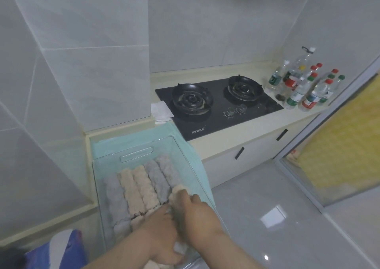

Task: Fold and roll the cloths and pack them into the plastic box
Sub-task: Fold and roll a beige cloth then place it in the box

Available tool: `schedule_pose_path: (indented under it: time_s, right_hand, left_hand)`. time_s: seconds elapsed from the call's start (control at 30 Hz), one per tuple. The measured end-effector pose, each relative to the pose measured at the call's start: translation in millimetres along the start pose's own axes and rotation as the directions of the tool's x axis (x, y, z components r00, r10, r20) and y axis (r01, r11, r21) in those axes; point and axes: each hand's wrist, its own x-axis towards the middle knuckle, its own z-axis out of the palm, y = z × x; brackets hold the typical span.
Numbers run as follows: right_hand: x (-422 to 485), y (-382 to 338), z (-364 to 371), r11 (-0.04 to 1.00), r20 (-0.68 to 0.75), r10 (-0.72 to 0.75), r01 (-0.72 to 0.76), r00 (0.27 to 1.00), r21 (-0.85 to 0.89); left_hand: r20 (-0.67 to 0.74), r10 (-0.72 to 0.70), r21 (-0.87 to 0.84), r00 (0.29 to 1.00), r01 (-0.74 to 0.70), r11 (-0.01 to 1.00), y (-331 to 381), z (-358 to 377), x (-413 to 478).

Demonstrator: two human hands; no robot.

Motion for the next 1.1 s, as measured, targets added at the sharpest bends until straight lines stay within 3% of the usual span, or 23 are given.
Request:
schedule_pose_path:
  time_s: [0.2,0.3,0.4,0.5,0.57,0.6,0.67,0.73,0.83,0.97,1.1]
  right_hand:
    - [0.9,-7.6,-2.7,0.998,0.162,0.057,-0.052,0.985,-0.032]
    - [10.0,-11.2,-4.4,0.995,0.324,0.097,-0.1,0.941,-0.008]
    - [13.7,-13.9,-3.5,0.964,0.402,0.17,-0.236,0.9,0.12]
    - [15.0,-7.1,2.0,0.941,0.535,0.096,-0.253,0.839,0.227]
    - [15.4,-0.7,-1.6,0.799,0.62,0.063,-0.411,0.782,0.439]
    - [16.3,2.5,-5.6,0.658,0.638,0.05,-0.506,0.768,0.558]
    - [14.1,6.7,-16.1,0.276,0.643,0.013,-0.621,0.766,0.734]
    - [15.6,9.3,-18.5,0.051,0.676,-0.047,-0.674,0.735,0.737]
    - [19.7,6.4,-15.4,0.02,0.731,-0.01,-0.731,0.682,0.682]
    - [21.8,-0.3,-7.1,0.098,0.657,0.05,-0.659,0.752,0.746]
    - [28.3,0.6,2.2,0.027,0.696,0.063,-0.698,0.715,0.715]
  left_hand:
    - [0.053,-0.021,0.016,0.998,0.02,1.0,-8.1,18.4,6.5]
    - [0.038,-0.035,-0.005,0.999,0.035,0.999,-6.5,13.2,5.7]
    - [0.044,-0.059,0.014,0.997,0.058,0.998,-6.5,12.2,6.7]
    - [0.068,-0.069,0.018,0.995,0.067,0.998,-11.2,15.2,7.3]
    - [0.06,-0.061,0.034,0.996,0.059,0.998,-13.1,12.9,6.6]
    - [0.051,-0.052,0.029,0.997,0.051,0.998,-12.3,11.1,5.1]
    - [0.023,-0.04,0.014,0.999,0.039,0.999,-10.7,8.2,3.3]
    - [0.007,-0.044,0.008,0.999,0.044,0.999,-10.4,7.7,2.2]
    - [-0.009,-0.057,0.023,0.998,0.058,0.998,-9.6,9.6,2.4]
    - [0.012,-0.065,0.045,0.998,0.065,0.997,-6.0,9.1,3.6]
    - [0.009,-0.066,0.036,0.998,0.066,0.997,-3.1,3.0,2.3]
